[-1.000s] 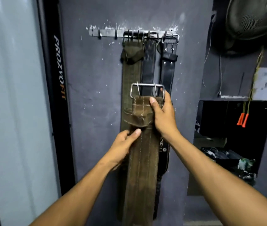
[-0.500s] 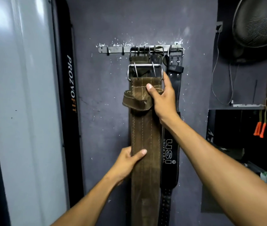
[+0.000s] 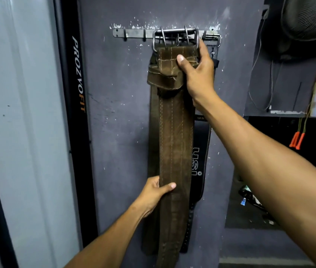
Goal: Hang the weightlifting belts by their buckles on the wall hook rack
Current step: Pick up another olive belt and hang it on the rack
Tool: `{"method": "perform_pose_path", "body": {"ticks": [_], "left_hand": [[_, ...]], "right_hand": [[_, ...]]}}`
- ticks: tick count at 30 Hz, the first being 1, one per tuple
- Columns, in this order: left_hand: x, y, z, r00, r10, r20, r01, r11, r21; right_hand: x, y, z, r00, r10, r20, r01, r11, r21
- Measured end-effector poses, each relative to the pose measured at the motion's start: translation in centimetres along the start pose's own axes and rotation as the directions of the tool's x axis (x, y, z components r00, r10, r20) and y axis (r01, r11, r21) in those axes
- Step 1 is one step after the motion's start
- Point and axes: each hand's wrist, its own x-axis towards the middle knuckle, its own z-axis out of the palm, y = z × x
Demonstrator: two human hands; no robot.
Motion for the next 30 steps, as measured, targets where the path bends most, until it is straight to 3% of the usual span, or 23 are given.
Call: {"method": "perform_pose_path", "body": {"ticks": [2,5,10,14,18,23,27,30], "left_hand": [[-1.0,-1.9,-0.2,0.997,-0.062,0.039,0.058,0.995,0.080],[-2.5,-4.4,-0.5,0.995,-0.095,-0.019,0.096,0.992,0.077],[-1.9,-2.6,-0.1,0.996,-0.092,0.008,0.090,0.985,0.144],[0.3,5.6,1.4,0.998,0.030,0.063,-0.027,0.998,-0.050],[2.9,15.5,4.1,0.971,0.237,-0.029,-0.237,0.939,-0.248],[3.4,19.3,6.3,0.892,0.304,-0.335,-0.357,0.928,-0.106],[2.6,19.4,7.0,0.886,0.328,-0.328,-0.378,0.920,-0.100],[2.2,21.2,7.9,0.871,0.360,-0.333,-0.410,0.907,-0.092]], "right_hand": [[0.1,-0.3,-0.5,1.000,-0.007,-0.018,0.007,1.000,0.000],[0.5,-0.5,-1.3,0.999,-0.021,-0.030,0.021,1.000,0.009],[-0.4,1.3,-2.5,0.999,0.015,-0.048,-0.016,1.000,-0.023],[-2.6,3.6,-3.2,0.997,0.067,-0.038,-0.067,0.998,0.003],[-5.9,5.6,-3.1,0.994,0.107,0.006,-0.107,0.994,-0.001],[-8.9,5.7,-2.7,0.989,0.123,0.079,-0.126,0.992,0.031],[-11.1,4.9,-5.1,0.985,0.140,0.098,-0.156,0.971,0.181],[-14.7,5.6,-5.3,0.974,0.184,0.130,-0.203,0.967,0.152]]}}
